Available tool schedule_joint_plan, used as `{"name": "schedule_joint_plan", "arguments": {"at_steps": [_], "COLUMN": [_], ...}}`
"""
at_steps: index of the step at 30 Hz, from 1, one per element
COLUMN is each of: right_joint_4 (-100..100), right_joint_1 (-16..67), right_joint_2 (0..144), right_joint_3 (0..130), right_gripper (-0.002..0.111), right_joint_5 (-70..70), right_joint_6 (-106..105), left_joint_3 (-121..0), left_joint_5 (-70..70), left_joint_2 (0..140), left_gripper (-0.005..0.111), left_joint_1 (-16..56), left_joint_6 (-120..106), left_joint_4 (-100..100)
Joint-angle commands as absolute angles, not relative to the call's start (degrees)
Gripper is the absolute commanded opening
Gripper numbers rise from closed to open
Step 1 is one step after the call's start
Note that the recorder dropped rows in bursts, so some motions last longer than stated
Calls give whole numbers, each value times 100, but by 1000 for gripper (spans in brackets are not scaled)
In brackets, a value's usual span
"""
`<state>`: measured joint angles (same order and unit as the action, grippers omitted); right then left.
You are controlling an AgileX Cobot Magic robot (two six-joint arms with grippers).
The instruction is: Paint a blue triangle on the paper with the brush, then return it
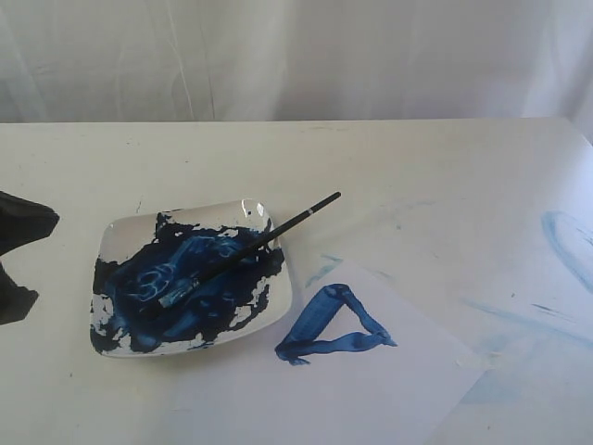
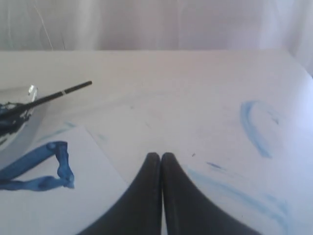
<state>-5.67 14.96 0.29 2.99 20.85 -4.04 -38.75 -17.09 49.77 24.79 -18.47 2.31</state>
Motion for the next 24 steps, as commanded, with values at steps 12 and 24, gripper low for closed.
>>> {"name": "schedule_joint_plan", "arguments": {"at_steps": [12, 24], "right_joint_4": [-499, -429], "right_joint_1": [1168, 966], "right_joint_2": [0, 0], "right_joint_3": [0, 0], "right_gripper": [0, 0], "right_joint_5": [1963, 1963], "right_joint_6": [-383, -397], "left_joint_3": [-3847, -3847], "left_joint_5": [-1764, -1764], "left_joint_2": [4931, 4931], "left_gripper": [0, 0], "left_joint_1": [2469, 2469], "left_joint_6": [-1788, -1788], "left_joint_4": [294, 294]}}
